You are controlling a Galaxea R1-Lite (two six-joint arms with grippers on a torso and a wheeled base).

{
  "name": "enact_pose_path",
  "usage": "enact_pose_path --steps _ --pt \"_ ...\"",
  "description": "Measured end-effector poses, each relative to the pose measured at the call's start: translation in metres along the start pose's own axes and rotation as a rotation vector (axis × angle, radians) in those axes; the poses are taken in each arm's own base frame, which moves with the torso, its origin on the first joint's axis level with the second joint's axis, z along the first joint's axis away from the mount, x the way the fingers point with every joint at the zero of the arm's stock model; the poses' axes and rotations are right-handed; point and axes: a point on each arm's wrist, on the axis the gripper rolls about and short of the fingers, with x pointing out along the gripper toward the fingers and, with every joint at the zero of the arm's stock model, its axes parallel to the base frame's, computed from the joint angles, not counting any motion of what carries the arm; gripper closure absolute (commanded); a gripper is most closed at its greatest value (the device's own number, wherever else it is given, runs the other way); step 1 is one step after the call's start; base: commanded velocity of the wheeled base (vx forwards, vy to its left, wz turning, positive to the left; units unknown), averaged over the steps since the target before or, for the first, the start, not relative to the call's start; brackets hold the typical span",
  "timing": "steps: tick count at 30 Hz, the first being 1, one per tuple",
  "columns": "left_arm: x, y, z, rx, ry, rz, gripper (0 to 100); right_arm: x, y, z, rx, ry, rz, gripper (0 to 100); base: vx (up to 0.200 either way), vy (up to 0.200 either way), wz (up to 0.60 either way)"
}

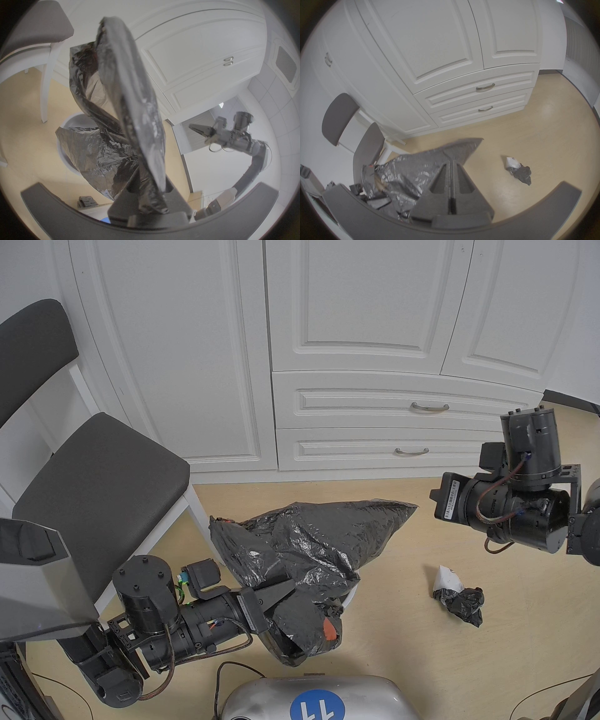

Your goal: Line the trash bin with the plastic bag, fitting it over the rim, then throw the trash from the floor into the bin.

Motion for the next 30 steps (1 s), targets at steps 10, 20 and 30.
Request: enact_pose_path --steps 10,20,30 --pt "-0.011 0.013 0.008 0.039 0.000 0.025 100 0.051 -0.010 -0.020 -0.004 0.061 -0.065 100 0.000 0.000 0.00" --pt "-0.014 0.015 0.010 0.040 -0.004 0.034 100 0.105 -0.001 -0.048 0.045 0.075 -0.060 100 0.000 0.000 0.00" --pt "-0.016 0.017 0.012 0.040 -0.001 0.028 100 0.165 0.024 -0.098 0.158 0.056 0.003 100 0.000 0.000 0.00"
